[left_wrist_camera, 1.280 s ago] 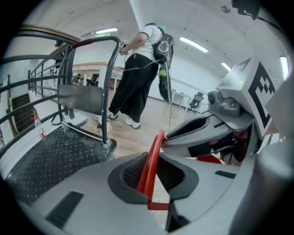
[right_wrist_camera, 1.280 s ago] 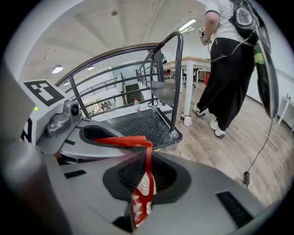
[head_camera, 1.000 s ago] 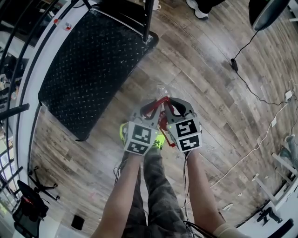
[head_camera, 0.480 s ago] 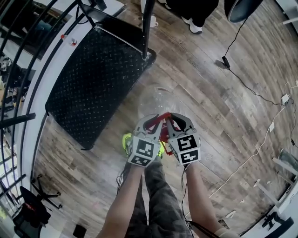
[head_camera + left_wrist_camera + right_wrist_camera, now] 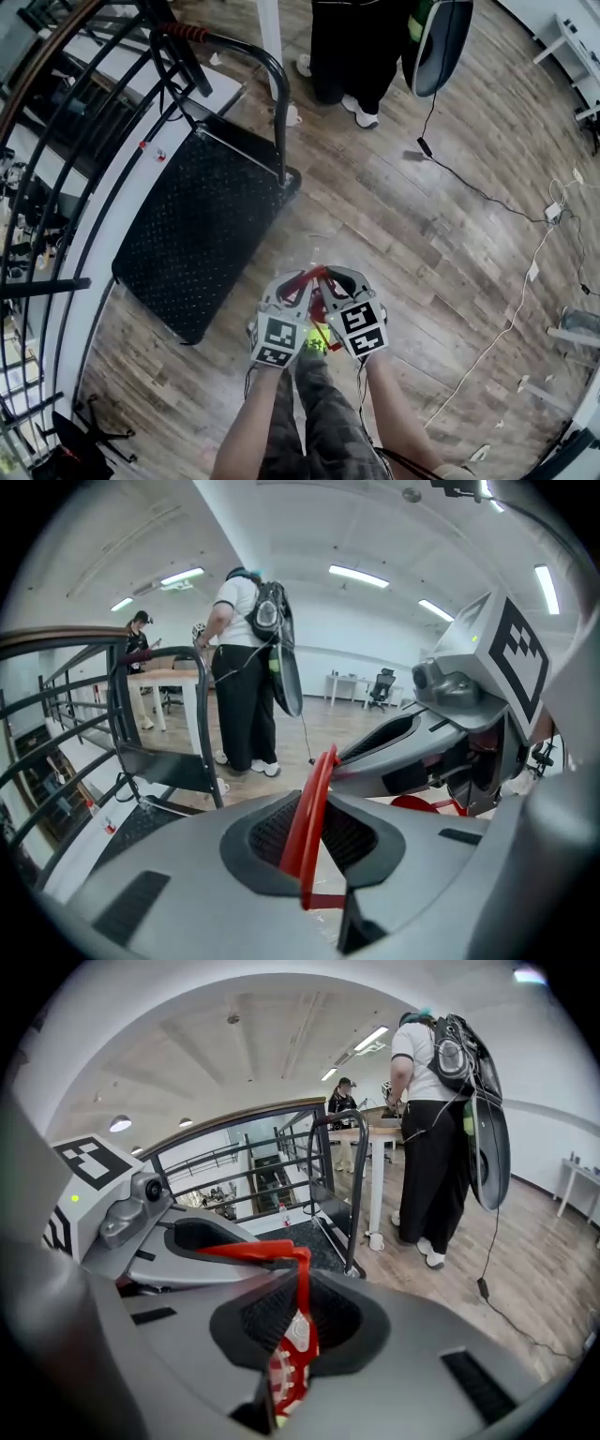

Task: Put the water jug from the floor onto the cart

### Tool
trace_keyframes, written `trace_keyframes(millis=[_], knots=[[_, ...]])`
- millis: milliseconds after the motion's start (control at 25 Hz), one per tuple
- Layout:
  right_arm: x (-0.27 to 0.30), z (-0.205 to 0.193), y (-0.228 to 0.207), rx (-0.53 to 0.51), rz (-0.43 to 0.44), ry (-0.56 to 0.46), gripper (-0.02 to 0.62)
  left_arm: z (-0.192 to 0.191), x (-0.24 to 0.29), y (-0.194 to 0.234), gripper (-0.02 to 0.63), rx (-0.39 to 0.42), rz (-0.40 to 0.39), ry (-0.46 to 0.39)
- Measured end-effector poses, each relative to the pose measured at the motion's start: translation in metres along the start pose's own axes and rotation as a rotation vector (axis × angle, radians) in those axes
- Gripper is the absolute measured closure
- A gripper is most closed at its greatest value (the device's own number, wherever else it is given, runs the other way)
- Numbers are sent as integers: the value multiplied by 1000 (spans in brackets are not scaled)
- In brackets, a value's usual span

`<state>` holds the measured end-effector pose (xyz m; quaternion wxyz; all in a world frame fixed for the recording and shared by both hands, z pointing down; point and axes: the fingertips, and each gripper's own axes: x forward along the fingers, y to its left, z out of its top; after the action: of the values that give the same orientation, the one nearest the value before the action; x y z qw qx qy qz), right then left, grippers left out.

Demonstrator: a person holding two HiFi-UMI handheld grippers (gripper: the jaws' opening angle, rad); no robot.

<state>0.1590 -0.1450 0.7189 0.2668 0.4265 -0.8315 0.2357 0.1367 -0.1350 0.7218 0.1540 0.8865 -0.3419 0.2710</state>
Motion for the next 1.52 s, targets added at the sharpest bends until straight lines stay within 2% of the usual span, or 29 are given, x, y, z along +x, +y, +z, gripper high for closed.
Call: trace_keyframes(millis=[440, 640, 960, 1280, 1520], knots=[[-93, 81, 36, -2, 10, -45, 555, 88, -87, -25, 554, 33, 8, -15], [-108, 117, 42, -6, 14, -78, 555, 121, -107, -16, 554, 60, 24, -23], [-153, 164, 70, -24, 37, -90, 555, 165, -162, -21, 554, 53, 49, -50], [-181, 194, 107, -38, 75, -146, 555, 188, -215, -20, 554, 64, 73, -76], [-184, 213, 111, -27, 86, -171, 555, 204, -223, -11, 554, 92, 67, -87]])
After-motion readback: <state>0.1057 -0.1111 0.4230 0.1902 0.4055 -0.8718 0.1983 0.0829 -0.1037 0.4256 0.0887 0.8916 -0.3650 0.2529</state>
